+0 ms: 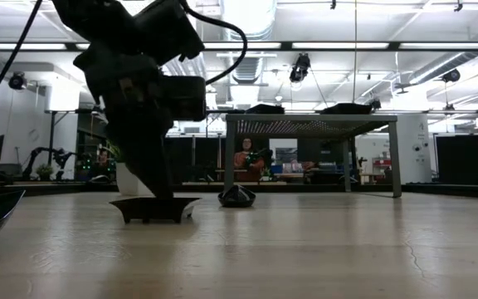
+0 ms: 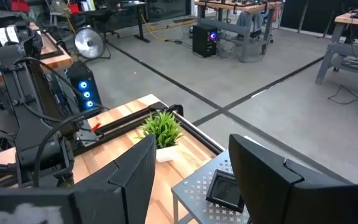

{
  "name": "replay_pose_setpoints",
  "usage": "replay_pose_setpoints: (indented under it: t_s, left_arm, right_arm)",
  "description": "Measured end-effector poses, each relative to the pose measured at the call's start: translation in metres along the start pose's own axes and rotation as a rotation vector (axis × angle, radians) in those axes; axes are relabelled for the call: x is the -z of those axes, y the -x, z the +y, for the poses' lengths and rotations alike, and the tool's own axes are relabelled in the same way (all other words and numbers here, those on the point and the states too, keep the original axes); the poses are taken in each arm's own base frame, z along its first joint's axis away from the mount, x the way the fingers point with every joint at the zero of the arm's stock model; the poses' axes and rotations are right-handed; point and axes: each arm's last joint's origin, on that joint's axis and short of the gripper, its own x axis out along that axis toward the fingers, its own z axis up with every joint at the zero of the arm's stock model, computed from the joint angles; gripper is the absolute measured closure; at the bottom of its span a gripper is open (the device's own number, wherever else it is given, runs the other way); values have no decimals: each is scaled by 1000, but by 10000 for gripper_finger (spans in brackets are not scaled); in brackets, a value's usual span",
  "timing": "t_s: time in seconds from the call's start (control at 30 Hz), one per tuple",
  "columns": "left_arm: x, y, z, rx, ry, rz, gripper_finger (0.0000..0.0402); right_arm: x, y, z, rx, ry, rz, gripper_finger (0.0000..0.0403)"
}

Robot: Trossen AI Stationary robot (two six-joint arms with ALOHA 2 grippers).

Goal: Pick & Place Mini shaped plates
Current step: Stack the black square plate on top of the black square plate on the shelf

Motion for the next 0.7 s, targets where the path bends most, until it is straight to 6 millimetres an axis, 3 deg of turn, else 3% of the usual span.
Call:
replay_pose_setpoints:
  t_s: [0.43, 0.7]
  left_arm:
    - [2, -5, 1, 12, 13, 24, 304]
    - [4, -9, 2, 25, 40, 47, 381]
  right_arm:
    - [0, 0, 0, -5, -1, 1, 202]
    - [1, 0, 2, -65, -35, 26, 202]
